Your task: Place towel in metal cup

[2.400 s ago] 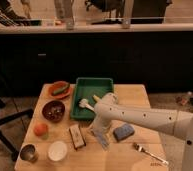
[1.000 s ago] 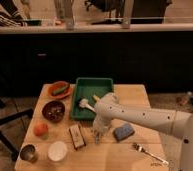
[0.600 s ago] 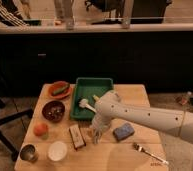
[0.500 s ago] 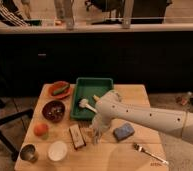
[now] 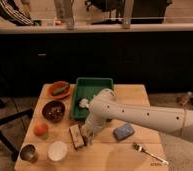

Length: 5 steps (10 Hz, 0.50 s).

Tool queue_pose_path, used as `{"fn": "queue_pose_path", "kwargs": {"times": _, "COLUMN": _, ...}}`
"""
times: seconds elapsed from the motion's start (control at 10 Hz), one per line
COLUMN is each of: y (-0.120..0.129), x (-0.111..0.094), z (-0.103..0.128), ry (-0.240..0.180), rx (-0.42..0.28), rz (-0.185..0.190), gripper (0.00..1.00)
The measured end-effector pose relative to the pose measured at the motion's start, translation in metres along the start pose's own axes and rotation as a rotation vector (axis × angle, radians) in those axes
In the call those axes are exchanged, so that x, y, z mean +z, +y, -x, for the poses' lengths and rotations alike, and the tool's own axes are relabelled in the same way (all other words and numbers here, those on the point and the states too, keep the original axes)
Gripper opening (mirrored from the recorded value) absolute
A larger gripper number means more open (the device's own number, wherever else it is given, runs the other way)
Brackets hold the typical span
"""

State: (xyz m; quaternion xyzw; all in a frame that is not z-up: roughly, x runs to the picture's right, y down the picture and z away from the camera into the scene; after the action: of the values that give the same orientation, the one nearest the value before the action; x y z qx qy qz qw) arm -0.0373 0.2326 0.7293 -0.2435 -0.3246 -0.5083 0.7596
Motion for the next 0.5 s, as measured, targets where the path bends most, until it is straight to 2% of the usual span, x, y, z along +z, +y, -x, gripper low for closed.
{"fn": "queue_pose_path", "kwargs": {"times": 0.3, "y": -0.032, "x": -0.024, "z": 0.023, "ry": 0.005, "rx": -0.085, "rz": -0.035, "gripper": 0.0}}
{"fn": "queue_pose_path", "kwargs": {"times": 0.5, "y": -0.031, "x": -0.024, "z": 0.023, "ry": 0.005, "rx": -0.082, "rz": -0.034, "gripper": 0.0}}
